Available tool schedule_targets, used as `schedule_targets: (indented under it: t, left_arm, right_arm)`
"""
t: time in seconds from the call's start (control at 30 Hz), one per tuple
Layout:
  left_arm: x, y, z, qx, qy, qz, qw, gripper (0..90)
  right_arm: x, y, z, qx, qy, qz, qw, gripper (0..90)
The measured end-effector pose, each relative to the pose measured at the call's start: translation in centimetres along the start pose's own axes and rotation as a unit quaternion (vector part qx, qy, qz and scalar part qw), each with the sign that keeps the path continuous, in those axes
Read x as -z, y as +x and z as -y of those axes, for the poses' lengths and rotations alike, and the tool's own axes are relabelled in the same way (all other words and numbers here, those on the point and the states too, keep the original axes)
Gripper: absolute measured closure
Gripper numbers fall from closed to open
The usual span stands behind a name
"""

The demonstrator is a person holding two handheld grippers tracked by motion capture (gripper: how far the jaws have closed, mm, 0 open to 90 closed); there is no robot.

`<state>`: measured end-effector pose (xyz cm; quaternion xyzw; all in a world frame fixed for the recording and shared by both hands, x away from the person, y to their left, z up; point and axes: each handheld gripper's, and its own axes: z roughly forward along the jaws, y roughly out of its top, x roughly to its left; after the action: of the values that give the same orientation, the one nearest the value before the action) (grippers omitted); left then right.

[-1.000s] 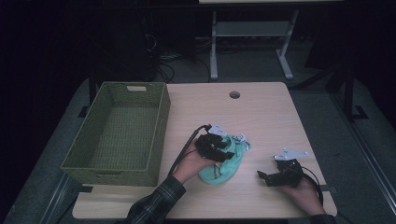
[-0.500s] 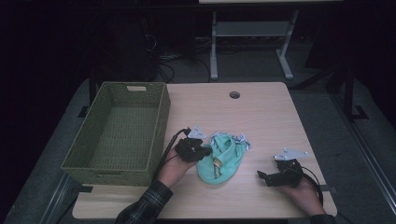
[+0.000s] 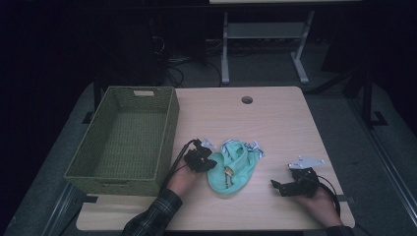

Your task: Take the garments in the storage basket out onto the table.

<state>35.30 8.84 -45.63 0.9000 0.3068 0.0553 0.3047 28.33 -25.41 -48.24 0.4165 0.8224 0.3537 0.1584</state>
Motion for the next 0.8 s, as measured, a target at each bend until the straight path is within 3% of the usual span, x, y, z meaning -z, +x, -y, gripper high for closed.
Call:
schedule_targets:
  t: [0.27,0.5,0.67,0.8]
  left_arm:
    - [0.3,-0.9,0.6,-0.002,-0.002,0.014,0.9999,89.6]
    - [0.5,-2.4,1.0,-0.024,0.009,0.038,0.9989,89.4]
    - [0.2,-3.5,0.9,-0.034,0.003,0.049,0.9982,89.0]
    - [0.1,-3.4,0.8,-0.043,0.006,0.056,0.9975,89.1]
  right_arm:
    - [-0.1,0.0,-0.1,-0.001,0.003,0.003,1.0,4.7]
    - [-0.1,0.0,-0.3,-0.008,0.017,0.002,0.9998,3.0]
    - [0.0,-0.2,-0.5,-0.008,0.018,-0.003,0.9998,11.5]
    - [0.2,-0.9,-1.0,-0.016,0.014,-0.013,0.9997,15.9]
